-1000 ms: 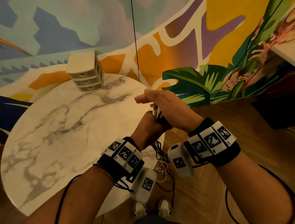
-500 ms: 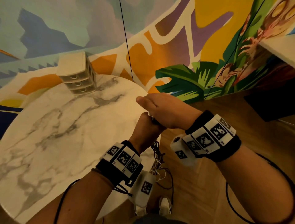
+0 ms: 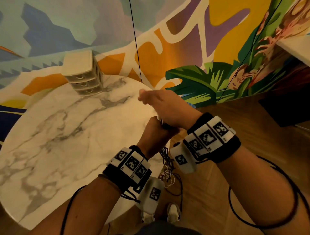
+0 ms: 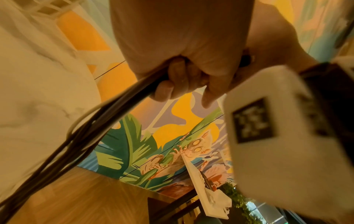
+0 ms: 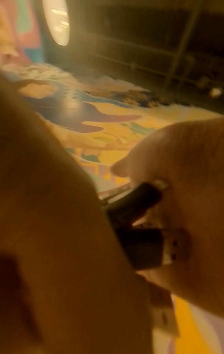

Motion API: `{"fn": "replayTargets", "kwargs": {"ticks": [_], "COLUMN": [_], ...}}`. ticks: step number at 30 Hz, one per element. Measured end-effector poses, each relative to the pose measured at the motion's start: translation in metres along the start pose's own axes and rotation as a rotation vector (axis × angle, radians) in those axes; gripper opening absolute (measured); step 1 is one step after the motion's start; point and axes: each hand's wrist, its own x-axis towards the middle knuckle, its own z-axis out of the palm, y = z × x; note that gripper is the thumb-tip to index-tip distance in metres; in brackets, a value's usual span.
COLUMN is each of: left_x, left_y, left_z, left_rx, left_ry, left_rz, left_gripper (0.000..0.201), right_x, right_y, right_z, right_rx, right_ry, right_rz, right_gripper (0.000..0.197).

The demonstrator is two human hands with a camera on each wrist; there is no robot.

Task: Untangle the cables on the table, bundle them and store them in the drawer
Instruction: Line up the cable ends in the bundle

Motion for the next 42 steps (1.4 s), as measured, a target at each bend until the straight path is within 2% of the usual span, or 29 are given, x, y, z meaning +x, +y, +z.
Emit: {"fn": "replayTargets", "kwargs": {"ticks": [2,4,6,7,9,11,12,16,17,18,20,22,24,26,27,32,39,41,42], "left_x": [0.001,0.001,0.001,0.001,0.001,0.002,0.003,0.005,0.004,0.003,0.003,0.002,0.003,0.002,0.001,0.006,0.004,0.006,0.007], "left_y": [-0.003,-0.008,-0.008,-0.007,-0.003,-0.002,-0.001,0.003,0.005,0.007,0.008,0.009,0.008,0.007,0.006,0.004,-0.001,-0.001,0.001], "left_z": [0.002,0.003,0.0,-0.002,-0.007,-0.012,-0.013,-0.008,-0.007,-0.006,-0.005,-0.003,-0.003,-0.004,-0.005,-0.005,0.0,0.002,0.002], "left_rx": [-0.009,0.006,0.024,0.002,-0.103,-0.141,-0.12,-0.073,-0.057,-0.036,0.002,0.031,0.057,0.05,0.035,0.073,0.126,0.072,0.019], "left_ry": [-0.003,0.025,0.03,0.045,0.067,0.07,0.062,0.027,0.014,0.003,0.002,0.015,0.006,-0.006,-0.008,0.003,-0.038,0.018,0.054], "left_rz": [0.002,-0.048,-0.047,-0.05,-0.073,-0.096,-0.097,-0.078,-0.064,-0.038,0.02,0.059,0.044,-0.006,-0.033,-0.052,-0.05,-0.072,-0.08], "left_gripper": [0.004,0.021,0.021,0.017,0.02,0.027,0.028,0.031,0.035,0.035,0.019,0.012,0.016,0.033,0.036,0.023,0.012,0.02,0.024], "right_x": [0.0,0.002,0.006,0.005,0.003,-0.001,-0.002,-0.011,-0.014,-0.016,-0.019,-0.018,-0.015,-0.013,-0.013,-0.015,-0.012,-0.008,-0.007], "right_y": [0.001,0.0,0.001,0.002,0.01,0.017,0.019,0.003,-0.001,-0.006,-0.009,-0.009,-0.008,-0.008,-0.007,-0.007,0.001,0.007,0.012], "right_z": [0.005,0.008,0.002,-0.003,-0.018,-0.03,-0.031,-0.023,-0.019,-0.015,-0.011,-0.009,-0.009,-0.011,-0.013,-0.028,-0.023,-0.021,-0.019], "right_rx": [-0.21,-0.17,0.149,0.338,0.495,0.425,0.366,-0.066,-0.113,-0.123,-0.13,-0.14,-0.17,-0.204,-0.2,-0.141,-0.226,-0.122,0.037], "right_ry": [-0.056,-0.097,-0.078,-0.035,0.101,0.162,0.141,-0.124,-0.153,-0.153,-0.116,-0.122,-0.16,-0.2,-0.224,-0.263,-0.327,-0.253,-0.158], "right_rz": [-0.003,-0.042,-0.056,-0.016,0.049,0.055,0.054,0.016,0.016,0.016,0.026,0.055,0.085,0.127,0.15,0.235,0.214,0.189,0.175], "right_gripper": [0.058,0.055,0.052,0.052,0.056,0.055,0.055,0.055,0.054,0.052,0.053,0.058,0.064,0.067,0.068,0.067,0.068,0.075,0.075]}}
